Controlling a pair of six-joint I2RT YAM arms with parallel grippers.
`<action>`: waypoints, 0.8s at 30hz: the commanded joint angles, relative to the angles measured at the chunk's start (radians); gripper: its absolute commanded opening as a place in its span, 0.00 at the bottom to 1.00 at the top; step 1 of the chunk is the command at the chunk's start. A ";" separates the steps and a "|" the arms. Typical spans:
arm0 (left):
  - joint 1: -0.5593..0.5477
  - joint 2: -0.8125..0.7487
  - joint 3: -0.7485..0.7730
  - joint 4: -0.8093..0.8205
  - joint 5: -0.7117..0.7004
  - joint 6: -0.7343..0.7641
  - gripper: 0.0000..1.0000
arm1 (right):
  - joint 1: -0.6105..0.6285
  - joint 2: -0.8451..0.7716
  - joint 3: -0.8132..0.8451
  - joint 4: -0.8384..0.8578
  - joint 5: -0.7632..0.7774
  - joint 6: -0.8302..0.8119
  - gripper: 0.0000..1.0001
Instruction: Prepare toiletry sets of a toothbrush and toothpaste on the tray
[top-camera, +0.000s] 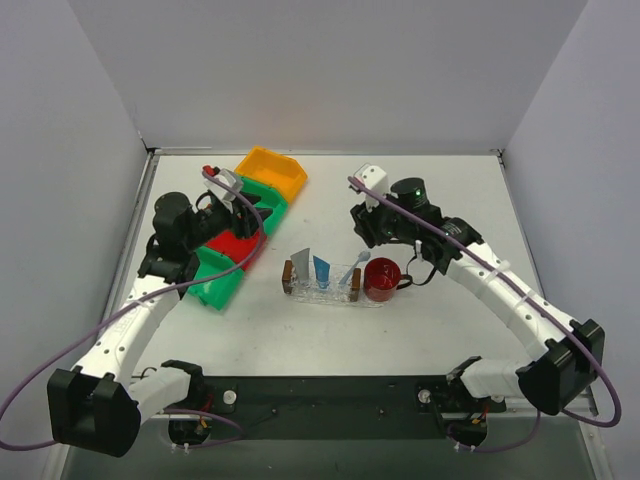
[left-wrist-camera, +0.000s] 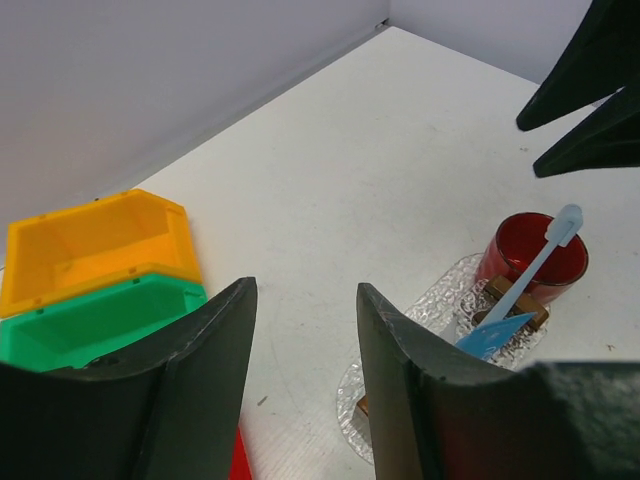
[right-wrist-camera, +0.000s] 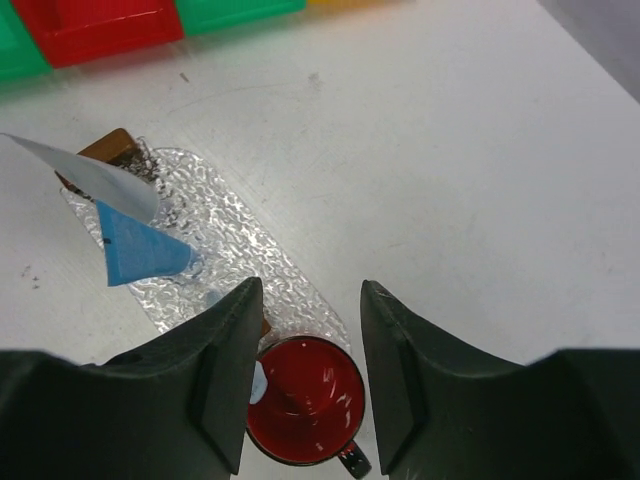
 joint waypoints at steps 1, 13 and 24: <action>0.022 -0.036 0.007 0.015 -0.105 -0.003 0.55 | -0.080 -0.077 0.037 -0.004 0.024 0.044 0.40; 0.101 -0.076 -0.026 -0.031 -0.140 0.016 0.64 | -0.326 -0.249 -0.046 0.005 0.029 0.136 0.51; 0.301 -0.131 -0.139 0.068 -0.214 -0.116 0.77 | -0.536 -0.309 -0.054 -0.011 0.117 0.279 0.61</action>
